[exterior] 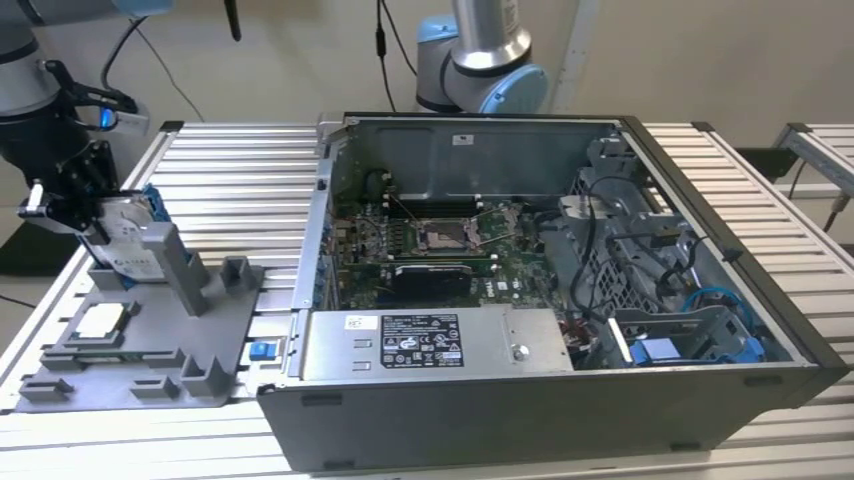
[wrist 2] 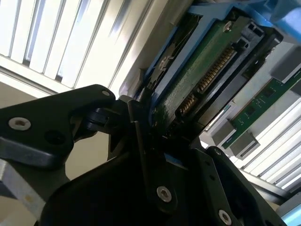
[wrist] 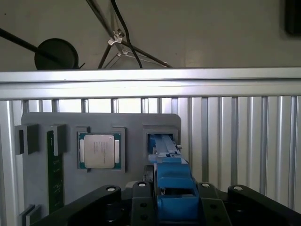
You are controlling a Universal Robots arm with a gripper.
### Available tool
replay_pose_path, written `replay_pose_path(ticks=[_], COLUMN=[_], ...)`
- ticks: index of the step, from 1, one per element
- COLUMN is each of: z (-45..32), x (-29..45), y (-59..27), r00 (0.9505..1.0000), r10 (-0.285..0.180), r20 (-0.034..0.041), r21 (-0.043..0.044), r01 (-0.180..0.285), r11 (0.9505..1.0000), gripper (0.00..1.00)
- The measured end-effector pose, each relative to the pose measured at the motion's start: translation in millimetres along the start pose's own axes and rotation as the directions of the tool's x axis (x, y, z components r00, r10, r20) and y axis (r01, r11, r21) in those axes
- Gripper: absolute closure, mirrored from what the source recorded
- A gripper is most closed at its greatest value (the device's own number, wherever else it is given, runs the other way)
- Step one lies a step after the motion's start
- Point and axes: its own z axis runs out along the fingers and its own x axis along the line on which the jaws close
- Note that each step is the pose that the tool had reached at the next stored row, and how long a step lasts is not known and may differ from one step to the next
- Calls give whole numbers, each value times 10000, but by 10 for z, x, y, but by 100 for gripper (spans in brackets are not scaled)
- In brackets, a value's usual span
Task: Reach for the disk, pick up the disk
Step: 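Pick up the disk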
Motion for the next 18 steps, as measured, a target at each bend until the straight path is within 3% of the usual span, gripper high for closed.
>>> replay_pose_path(ticks=[18], z=[-1], x=[0], y=[0], r00=[10000], r10=[0], r20=[2], r21=[4], r01=[0], r11=[10000], gripper=[100])
